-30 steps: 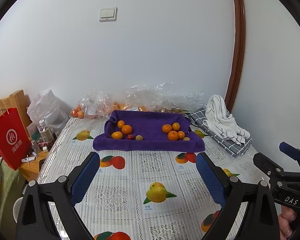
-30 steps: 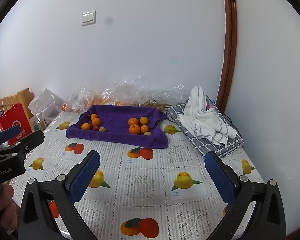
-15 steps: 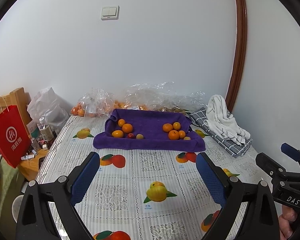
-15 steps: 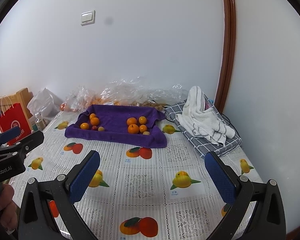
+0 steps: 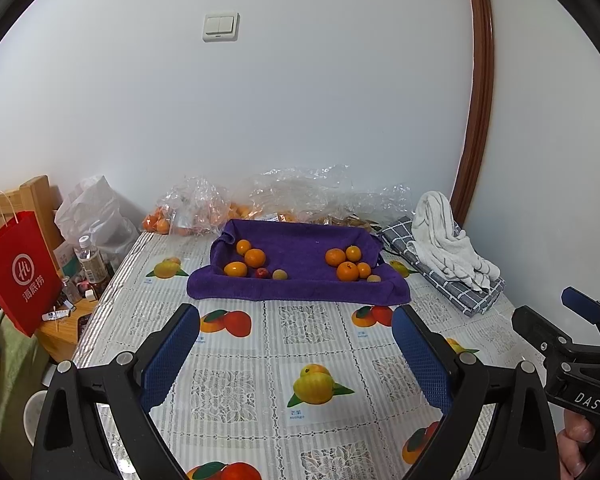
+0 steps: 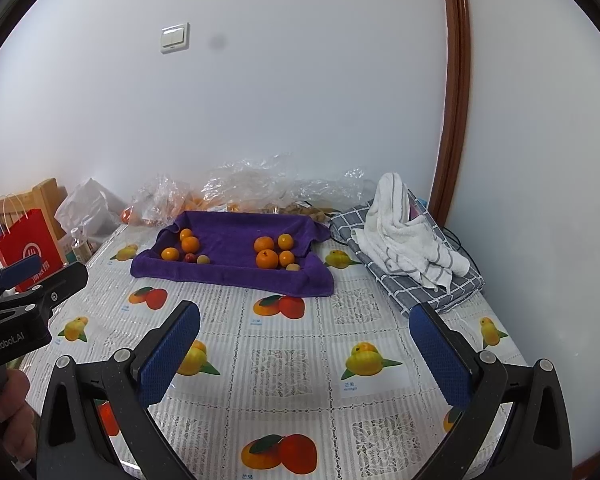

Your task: Organize fruits

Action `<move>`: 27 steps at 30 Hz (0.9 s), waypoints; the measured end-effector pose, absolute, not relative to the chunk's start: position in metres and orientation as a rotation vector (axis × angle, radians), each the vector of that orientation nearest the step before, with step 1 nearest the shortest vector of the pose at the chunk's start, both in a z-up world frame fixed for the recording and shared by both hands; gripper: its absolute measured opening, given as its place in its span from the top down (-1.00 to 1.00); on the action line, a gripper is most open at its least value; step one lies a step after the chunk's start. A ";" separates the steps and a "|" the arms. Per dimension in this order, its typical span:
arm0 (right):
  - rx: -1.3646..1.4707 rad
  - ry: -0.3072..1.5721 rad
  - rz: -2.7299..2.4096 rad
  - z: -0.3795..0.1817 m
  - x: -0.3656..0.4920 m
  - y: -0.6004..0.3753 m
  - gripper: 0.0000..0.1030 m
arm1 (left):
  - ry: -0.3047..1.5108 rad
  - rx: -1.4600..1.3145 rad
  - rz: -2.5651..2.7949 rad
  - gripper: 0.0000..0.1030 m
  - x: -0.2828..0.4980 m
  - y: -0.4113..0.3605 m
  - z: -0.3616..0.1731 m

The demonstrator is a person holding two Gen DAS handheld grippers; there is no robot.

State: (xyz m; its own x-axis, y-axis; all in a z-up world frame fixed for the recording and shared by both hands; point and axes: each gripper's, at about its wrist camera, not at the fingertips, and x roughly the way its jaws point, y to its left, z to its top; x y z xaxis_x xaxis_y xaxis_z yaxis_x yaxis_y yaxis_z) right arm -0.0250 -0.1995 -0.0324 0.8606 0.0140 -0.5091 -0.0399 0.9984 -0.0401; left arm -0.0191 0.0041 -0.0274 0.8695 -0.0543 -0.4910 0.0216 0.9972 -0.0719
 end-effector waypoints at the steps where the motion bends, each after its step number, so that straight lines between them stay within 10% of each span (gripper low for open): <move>1: -0.050 0.533 0.028 -0.032 -0.025 -0.199 -1.00 | 0.515 -0.065 -0.040 -0.89 -0.019 0.004 -0.027; 27: -0.054 0.528 0.035 -0.031 -0.026 -0.198 -1.00 | 0.510 -0.062 -0.038 -0.89 -0.019 0.002 -0.024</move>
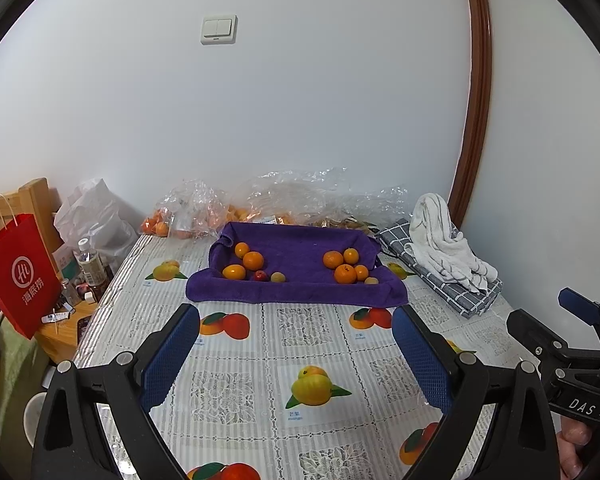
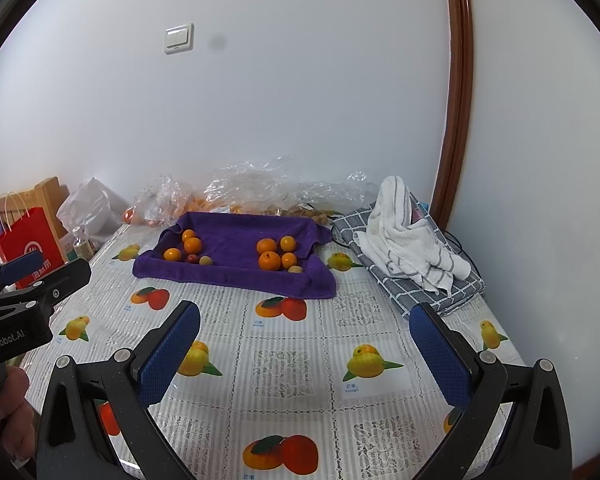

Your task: Organize fruits

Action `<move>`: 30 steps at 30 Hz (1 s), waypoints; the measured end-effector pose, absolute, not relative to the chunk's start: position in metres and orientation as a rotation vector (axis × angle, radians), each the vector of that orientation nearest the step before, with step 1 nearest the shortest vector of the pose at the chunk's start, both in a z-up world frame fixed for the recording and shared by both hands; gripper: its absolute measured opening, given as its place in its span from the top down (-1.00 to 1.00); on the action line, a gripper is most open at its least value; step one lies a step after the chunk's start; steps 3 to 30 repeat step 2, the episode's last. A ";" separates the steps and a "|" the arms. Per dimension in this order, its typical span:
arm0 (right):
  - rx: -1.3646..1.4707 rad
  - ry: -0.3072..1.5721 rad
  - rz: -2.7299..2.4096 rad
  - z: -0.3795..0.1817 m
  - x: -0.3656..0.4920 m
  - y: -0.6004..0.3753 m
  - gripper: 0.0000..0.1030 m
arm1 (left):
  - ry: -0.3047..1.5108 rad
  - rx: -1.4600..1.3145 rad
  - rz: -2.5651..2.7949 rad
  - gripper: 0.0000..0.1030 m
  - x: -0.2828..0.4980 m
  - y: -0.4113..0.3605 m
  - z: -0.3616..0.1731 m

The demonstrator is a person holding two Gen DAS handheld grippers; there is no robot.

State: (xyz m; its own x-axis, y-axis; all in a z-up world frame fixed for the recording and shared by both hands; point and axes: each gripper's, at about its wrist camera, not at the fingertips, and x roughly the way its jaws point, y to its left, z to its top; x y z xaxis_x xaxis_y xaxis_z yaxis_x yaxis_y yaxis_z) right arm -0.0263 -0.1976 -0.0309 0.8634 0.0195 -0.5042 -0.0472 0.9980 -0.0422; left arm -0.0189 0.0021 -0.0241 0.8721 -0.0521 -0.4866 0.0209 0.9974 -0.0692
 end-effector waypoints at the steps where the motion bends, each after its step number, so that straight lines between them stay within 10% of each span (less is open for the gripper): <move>1: -0.055 0.527 0.035 -0.031 -0.026 -0.198 -1.00 | 0.509 -0.060 -0.033 -0.89 -0.019 0.002 -0.023; 30: -0.054 0.528 0.035 -0.031 -0.026 -0.198 -1.00 | 0.506 -0.054 -0.020 -0.89 -0.018 0.001 -0.023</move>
